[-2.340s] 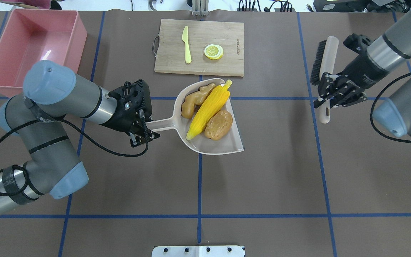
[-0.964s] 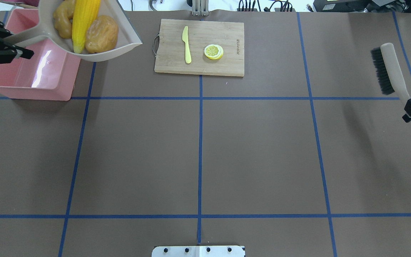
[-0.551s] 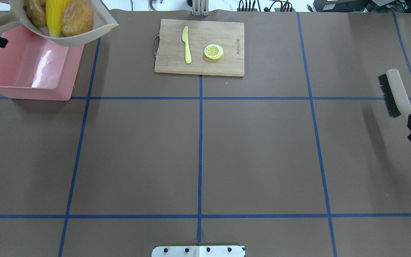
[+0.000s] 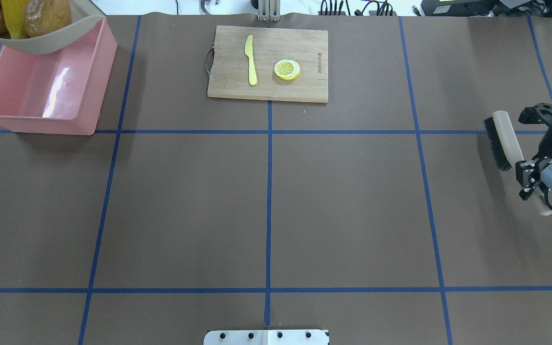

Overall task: Sweep and dump trash into bin
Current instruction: 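Tilt the dustpan over the pink bin while the right gripper sets the brush down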

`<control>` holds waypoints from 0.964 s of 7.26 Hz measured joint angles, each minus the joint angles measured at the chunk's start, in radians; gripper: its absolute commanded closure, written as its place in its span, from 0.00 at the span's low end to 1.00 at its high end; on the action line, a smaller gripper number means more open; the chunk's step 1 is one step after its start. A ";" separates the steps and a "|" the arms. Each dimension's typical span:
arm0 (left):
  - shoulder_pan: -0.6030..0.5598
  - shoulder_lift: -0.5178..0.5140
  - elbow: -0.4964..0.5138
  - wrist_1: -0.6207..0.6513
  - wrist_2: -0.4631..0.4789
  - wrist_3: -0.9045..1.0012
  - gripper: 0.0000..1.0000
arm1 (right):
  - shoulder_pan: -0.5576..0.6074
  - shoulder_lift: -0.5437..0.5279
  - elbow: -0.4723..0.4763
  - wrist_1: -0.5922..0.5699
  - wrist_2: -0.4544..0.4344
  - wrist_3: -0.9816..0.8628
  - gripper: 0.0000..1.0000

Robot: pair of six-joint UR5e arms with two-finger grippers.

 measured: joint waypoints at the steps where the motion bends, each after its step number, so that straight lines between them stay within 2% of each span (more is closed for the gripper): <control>1: -0.012 0.007 0.000 0.021 -0.001 -0.003 1.00 | -0.013 0.000 -0.012 0.000 -0.003 -0.003 1.00; 3: -0.043 0.014 -0.003 0.104 -0.001 -0.005 1.00 | -0.016 -0.021 -0.019 0.010 -0.029 -0.023 1.00; 7: -0.077 0.039 -0.008 0.242 0.030 -0.005 1.00 | 0.041 -0.155 -0.022 0.165 -0.057 -0.110 1.00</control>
